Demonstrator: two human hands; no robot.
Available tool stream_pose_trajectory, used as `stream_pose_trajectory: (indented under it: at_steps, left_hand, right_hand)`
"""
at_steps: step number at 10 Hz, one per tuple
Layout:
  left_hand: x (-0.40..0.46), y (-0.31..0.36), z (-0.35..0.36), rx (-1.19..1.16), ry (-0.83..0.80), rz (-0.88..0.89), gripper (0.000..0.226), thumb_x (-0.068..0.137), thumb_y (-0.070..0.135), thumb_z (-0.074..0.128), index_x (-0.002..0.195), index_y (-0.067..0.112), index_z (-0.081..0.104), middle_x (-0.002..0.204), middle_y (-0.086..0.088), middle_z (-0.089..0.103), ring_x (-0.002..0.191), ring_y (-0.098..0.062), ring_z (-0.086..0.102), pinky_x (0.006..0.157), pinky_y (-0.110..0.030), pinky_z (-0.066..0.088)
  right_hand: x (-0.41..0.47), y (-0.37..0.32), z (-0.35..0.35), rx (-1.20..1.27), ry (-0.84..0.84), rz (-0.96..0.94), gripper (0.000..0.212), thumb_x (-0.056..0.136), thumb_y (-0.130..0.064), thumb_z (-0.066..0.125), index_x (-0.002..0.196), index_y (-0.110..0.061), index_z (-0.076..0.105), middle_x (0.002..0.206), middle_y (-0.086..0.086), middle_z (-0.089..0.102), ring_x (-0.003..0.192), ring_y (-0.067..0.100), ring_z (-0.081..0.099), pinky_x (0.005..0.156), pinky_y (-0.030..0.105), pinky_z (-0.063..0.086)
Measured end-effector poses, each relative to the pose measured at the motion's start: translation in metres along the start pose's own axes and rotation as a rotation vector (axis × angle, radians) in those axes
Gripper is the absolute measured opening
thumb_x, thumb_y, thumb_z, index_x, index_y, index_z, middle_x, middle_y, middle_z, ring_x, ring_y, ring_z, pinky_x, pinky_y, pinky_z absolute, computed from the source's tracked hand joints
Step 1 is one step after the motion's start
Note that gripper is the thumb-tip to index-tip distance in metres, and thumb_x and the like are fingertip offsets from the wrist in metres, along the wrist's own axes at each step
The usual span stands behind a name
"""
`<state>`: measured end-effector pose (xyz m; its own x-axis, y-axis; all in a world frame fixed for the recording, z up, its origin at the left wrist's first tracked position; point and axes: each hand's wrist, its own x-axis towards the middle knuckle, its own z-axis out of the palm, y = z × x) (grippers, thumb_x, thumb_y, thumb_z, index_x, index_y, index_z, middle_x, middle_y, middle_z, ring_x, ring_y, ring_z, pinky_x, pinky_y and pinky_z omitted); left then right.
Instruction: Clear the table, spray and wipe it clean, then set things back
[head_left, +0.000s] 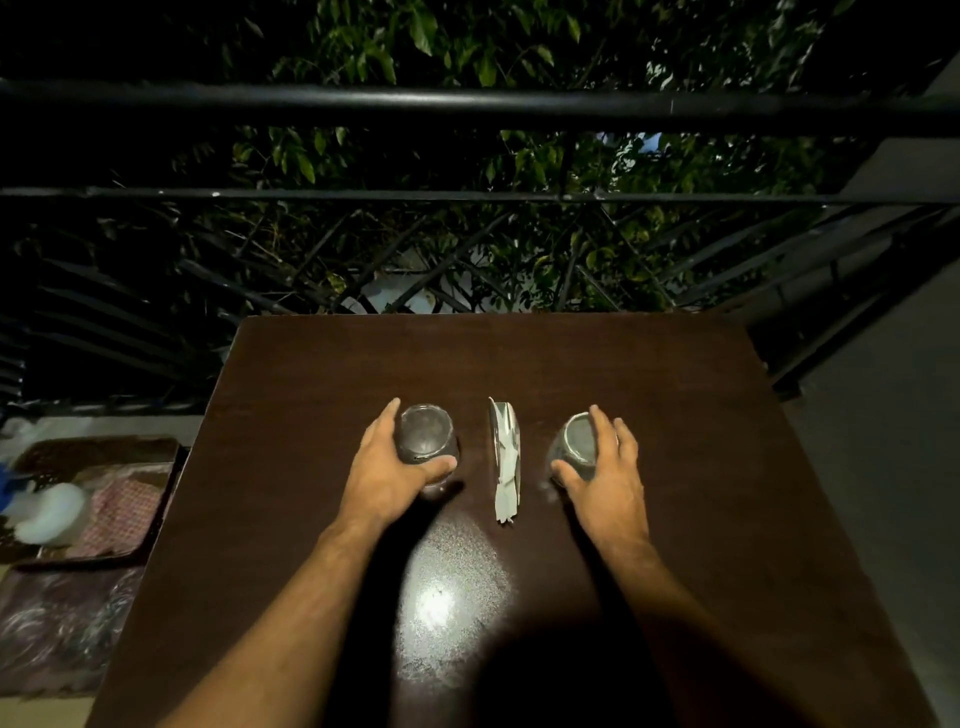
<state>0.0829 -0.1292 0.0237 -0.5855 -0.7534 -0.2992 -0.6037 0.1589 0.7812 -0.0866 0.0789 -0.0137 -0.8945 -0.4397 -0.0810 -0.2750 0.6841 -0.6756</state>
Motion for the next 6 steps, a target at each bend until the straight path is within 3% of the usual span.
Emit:
stream_pose_trajectory:
  at_steps: [1, 2, 3, 4, 5, 6]
  left_hand:
    - [0.014, -0.003, 0.016, 0.05, 0.033, 0.012, 0.109, 0.058, 0.037, 0.093, 0.151, 0.032, 0.036, 0.15, 0.001, 0.044, 0.132, -0.017, 0.047, 0.112, -0.03, 0.034]
    - [0.017, -0.006, 0.018, 0.054, 0.092, 0.009, 0.102, 0.058, 0.032, 0.094, 0.147, 0.032, 0.043, 0.142, 0.0, 0.053, 0.124, -0.016, 0.053, 0.106, -0.027, 0.036]
    - [0.014, -0.008, 0.022, 0.082, 0.108, 0.016, 0.1, 0.058, 0.033, 0.093, 0.145, 0.034, 0.044, 0.137, 0.001, 0.056, 0.121, -0.017, 0.055, 0.106, -0.03, 0.039]
    - [0.016, -0.01, 0.022, 0.105, 0.1, 0.033, 0.101, 0.059, 0.035, 0.093, 0.146, 0.035, 0.042, 0.138, 0.002, 0.055, 0.122, -0.017, 0.054, 0.105, -0.03, 0.039]
    - [0.016, -0.014, 0.021, 0.103, 0.079, 0.066, 0.105, 0.063, 0.039, 0.09, 0.151, 0.034, 0.033, 0.15, 0.002, 0.044, 0.134, -0.016, 0.046, 0.112, -0.032, 0.034]
    - [0.01, -0.014, 0.023, 0.128, 0.106, 0.118, 0.104, 0.071, 0.048, 0.082, 0.155, 0.033, 0.023, 0.161, 0.004, 0.028, 0.148, -0.013, 0.025, 0.12, -0.038, 0.025]
  right_hand:
    - [0.014, 0.015, -0.006, 0.036, 0.004, -0.062, 0.078, 0.083, -0.027, 0.08, 0.149, -0.035, 0.04, 0.154, -0.002, 0.031, 0.135, 0.02, 0.044, 0.11, 0.031, 0.035]
    - [0.019, 0.019, -0.009, 0.017, -0.016, -0.098, 0.078, 0.082, -0.026, 0.081, 0.149, -0.035, 0.041, 0.154, -0.004, 0.032, 0.135, 0.018, 0.043, 0.109, 0.027, 0.032]
    - [0.018, 0.018, -0.012, 0.016, -0.057, -0.072, 0.079, 0.082, -0.031, 0.08, 0.15, -0.037, 0.038, 0.159, -0.005, 0.028, 0.142, 0.019, 0.036, 0.11, 0.028, 0.029]
    - [0.009, 0.013, -0.014, -0.016, 0.072, -0.12, 0.077, 0.081, -0.043, 0.078, 0.148, -0.029, 0.043, 0.159, -0.001, 0.031, 0.144, 0.023, 0.03, 0.112, 0.036, 0.03]
    - [-0.013, -0.001, 0.0, -0.054, 0.398, -0.454, 0.056, 0.083, -0.045, 0.071, 0.129, -0.015, 0.063, 0.136, 0.006, 0.052, 0.128, 0.028, 0.046, 0.105, 0.041, 0.042]
    - [-0.021, -0.013, 0.013, -0.035, 0.37, -0.594, 0.044, 0.086, -0.039, 0.068, 0.123, -0.016, 0.067, 0.127, 0.002, 0.055, 0.119, 0.024, 0.054, 0.101, 0.041, 0.047]
